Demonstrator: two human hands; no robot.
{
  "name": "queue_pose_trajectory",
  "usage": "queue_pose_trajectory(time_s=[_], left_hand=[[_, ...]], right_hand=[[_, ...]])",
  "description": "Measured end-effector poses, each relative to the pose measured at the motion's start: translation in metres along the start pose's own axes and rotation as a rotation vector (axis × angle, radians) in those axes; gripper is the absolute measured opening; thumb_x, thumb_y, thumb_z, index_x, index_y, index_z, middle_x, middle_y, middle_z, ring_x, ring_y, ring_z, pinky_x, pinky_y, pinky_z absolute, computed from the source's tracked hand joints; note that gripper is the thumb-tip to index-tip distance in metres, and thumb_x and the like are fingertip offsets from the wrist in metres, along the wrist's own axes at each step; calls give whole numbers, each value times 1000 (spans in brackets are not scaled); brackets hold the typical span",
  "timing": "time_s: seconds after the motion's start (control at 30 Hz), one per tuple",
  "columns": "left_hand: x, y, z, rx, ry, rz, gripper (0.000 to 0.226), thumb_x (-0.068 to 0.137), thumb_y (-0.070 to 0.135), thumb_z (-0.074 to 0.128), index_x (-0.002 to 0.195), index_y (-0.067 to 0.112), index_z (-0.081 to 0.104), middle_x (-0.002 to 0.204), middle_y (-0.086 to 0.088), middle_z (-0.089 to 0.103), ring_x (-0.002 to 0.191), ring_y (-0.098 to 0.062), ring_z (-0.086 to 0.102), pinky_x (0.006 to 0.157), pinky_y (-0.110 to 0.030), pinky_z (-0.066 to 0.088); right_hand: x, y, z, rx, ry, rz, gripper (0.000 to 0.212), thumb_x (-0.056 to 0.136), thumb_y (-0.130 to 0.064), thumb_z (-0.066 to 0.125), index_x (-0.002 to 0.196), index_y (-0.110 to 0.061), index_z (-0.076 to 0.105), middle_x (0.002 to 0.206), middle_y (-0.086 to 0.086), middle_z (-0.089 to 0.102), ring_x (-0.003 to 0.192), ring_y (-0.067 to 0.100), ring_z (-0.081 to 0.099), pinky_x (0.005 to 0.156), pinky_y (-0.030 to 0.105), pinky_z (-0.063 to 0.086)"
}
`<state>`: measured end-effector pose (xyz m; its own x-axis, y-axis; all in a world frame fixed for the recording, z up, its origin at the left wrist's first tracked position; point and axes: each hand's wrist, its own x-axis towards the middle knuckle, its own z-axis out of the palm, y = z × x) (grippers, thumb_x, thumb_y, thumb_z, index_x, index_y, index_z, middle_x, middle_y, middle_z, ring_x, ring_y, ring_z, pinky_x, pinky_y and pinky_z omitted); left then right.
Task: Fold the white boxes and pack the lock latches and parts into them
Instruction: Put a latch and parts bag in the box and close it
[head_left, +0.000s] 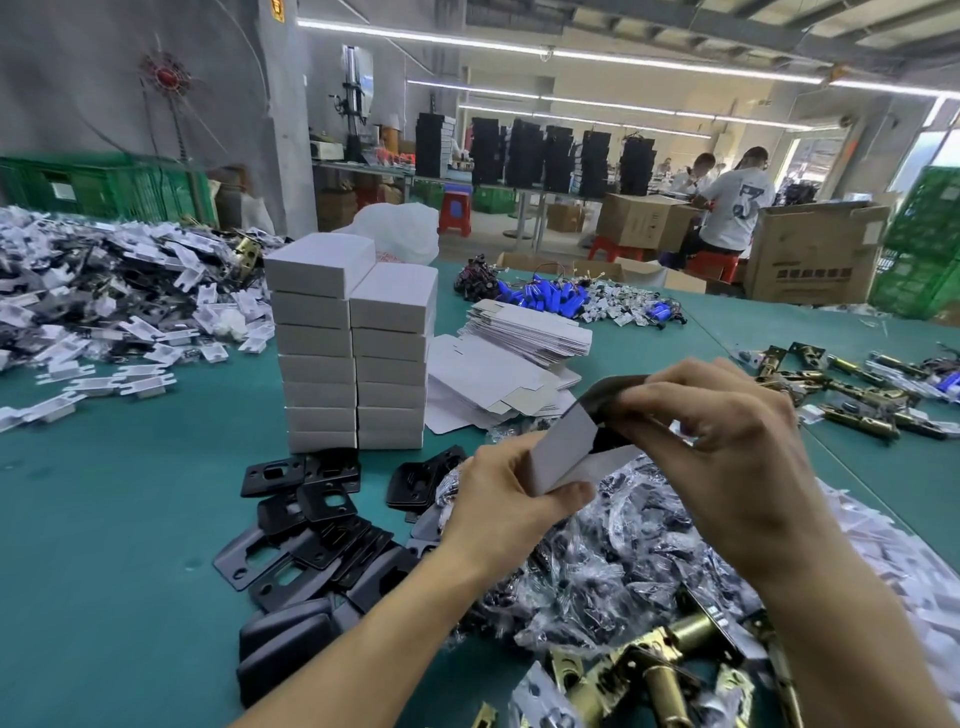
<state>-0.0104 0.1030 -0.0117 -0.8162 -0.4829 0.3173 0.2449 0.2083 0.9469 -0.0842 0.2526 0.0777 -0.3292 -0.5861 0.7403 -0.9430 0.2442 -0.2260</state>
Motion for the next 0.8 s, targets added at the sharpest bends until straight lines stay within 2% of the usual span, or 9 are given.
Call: queue_pose_trajectory(time_s=[0.1,0.2,0.3,0.43,0.53,0.63,0.7,0.77,0.8], left_hand=[[-1,-1,0,13,-35,11,30,78,12,84,91,37,74,79,13,71,73,-9,63,68,-37,56],[-1,-2,1,31,-54,1,34,78,14,85,84,45,72,75,19,69,69,-5,62,63,-25,51],[0,-5,2,33,-66,-3,33,78,15,85,84,44,72,76,21,68,69,-3,61,63,-20,48],[0,-6,2,12,-69,-25,31,77,16,85,89,42,73,80,17,70,74,-7,63,67,-29,55],[0,-6,1,-61,-26,-69,26,74,20,85,95,31,74,84,9,72,77,-15,67,65,-33,59],[2,-4,-1,-156,62,-134,21,77,19,86,92,27,74,90,3,75,87,-25,72,72,-40,63],[3,-1,-2,-229,145,-163,20,77,19,84,93,25,73,93,2,77,93,-26,72,77,-42,63],[4,1,-3,-292,208,-161,22,79,17,83,98,22,72,94,1,77,92,-22,73,74,-39,63],[4,2,-3,-304,227,-151,23,80,15,82,99,21,72,93,2,77,90,-19,73,73,-36,63]], right_hand=[[-1,0,0,-5,-87,22,15,82,-14,74,93,-22,79,80,-14,63,74,17,54,58,41,48],[0,0,0,-42,-148,47,16,83,-15,71,93,-26,79,85,-14,68,77,18,55,60,44,49],[-1,-2,2,-71,-193,82,21,84,-13,73,93,-31,78,85,-18,69,75,12,50,59,39,47],[-1,1,3,-44,-211,145,23,86,-15,69,93,-34,78,71,-19,56,73,6,51,59,34,43],[0,3,-1,3,-91,177,22,88,-16,66,92,-35,77,81,-13,70,74,12,60,66,36,50],[-2,10,-7,-7,71,279,16,87,-18,67,94,-30,75,79,-19,68,67,5,61,66,39,55],[-5,18,-6,-43,-73,377,15,87,-19,69,90,-33,73,78,-24,65,67,0,62,68,40,58],[-10,27,3,-71,-367,525,11,86,-23,72,91,-33,70,82,-16,68,71,4,65,74,40,59],[-14,30,10,-88,-511,591,14,86,-27,73,100,-29,70,87,-11,69,75,7,66,78,40,59]])
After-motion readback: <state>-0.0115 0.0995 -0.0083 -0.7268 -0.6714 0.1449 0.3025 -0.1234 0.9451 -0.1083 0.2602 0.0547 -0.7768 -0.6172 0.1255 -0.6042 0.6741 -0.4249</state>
